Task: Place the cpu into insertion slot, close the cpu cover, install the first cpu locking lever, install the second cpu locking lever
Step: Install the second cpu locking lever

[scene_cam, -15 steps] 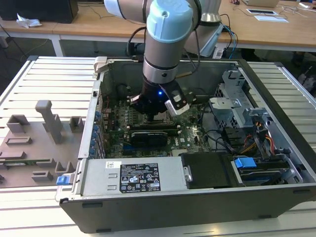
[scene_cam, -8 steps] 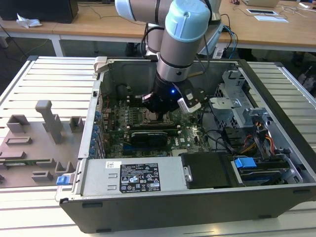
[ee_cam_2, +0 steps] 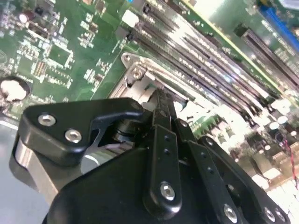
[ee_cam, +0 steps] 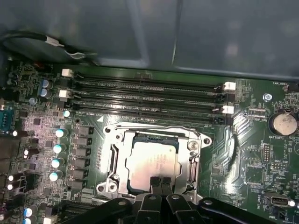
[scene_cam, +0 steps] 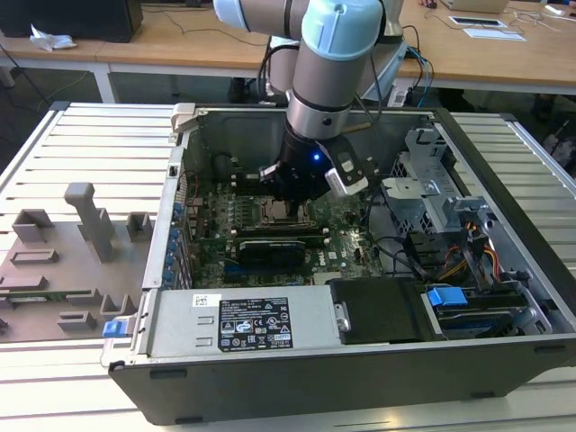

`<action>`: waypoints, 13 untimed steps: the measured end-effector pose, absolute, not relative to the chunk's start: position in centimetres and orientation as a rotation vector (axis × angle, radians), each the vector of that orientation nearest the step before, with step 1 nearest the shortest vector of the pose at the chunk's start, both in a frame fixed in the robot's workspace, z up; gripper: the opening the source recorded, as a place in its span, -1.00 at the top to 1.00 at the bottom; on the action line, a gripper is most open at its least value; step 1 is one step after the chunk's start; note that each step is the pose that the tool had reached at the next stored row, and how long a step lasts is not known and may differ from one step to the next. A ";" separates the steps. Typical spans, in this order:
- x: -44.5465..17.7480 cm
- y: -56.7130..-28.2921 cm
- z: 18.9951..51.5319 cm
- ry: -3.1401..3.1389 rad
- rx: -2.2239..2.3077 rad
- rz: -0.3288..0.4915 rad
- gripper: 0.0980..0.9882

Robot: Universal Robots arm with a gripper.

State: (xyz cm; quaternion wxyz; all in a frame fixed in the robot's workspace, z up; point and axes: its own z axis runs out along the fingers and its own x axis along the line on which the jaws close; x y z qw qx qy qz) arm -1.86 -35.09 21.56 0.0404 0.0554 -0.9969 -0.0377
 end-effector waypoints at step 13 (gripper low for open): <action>-1.9 -35.0 26.9 -3.054 0.170 -0.114 0.98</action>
